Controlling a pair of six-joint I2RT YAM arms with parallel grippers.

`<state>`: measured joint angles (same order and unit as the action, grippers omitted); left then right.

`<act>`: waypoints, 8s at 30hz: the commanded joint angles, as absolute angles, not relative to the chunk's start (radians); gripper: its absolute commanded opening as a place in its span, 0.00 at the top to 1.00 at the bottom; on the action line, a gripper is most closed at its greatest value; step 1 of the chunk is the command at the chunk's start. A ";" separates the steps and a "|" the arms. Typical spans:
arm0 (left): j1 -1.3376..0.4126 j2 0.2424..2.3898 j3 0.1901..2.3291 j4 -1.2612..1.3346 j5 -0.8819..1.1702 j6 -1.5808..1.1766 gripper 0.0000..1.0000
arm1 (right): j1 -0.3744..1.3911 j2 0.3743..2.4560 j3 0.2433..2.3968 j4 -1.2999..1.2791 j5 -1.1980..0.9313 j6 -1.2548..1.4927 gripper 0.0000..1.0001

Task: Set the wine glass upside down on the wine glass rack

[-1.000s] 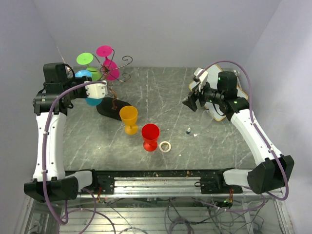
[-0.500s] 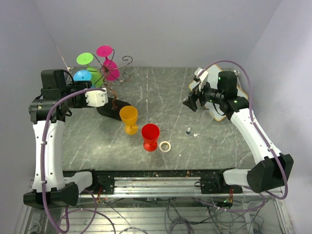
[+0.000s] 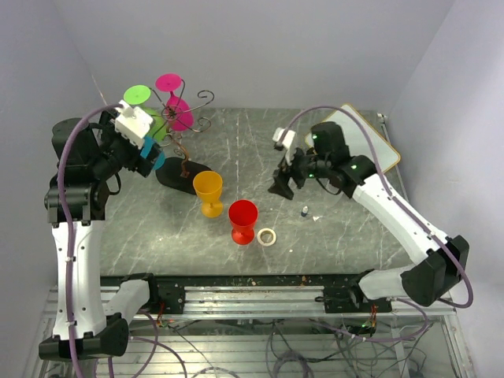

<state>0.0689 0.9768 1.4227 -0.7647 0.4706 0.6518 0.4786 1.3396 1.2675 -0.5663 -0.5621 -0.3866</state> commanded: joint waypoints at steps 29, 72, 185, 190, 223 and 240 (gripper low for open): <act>0.076 0.903 1.394 -0.564 0.182 0.245 0.01 | 0.817 1.731 1.631 -0.510 -0.340 -0.246 0.35; 0.078 0.875 1.380 -0.548 0.147 0.273 0.01 | 0.850 1.814 1.432 -0.213 -0.025 0.066 0.84; -0.232 1.178 1.830 -0.891 0.293 0.698 0.93 | 0.371 1.178 1.275 -0.404 -0.399 -0.487 0.21; -0.241 1.194 1.801 -0.866 0.210 0.766 0.93 | 0.292 1.216 1.181 -0.353 -0.441 -0.476 0.17; -0.412 1.253 1.579 -0.730 -0.181 0.974 0.93 | 0.179 1.227 1.083 -0.293 -0.513 -0.400 0.02; -0.421 1.225 1.603 -0.806 -0.276 1.005 0.93 | 0.177 1.226 1.083 -0.301 -0.523 -0.405 0.02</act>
<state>-0.4107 1.2560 1.5787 -0.7925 -0.2337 0.9890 0.1852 1.2274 1.0897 -0.3042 -0.5091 -0.4007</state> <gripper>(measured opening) 0.082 0.974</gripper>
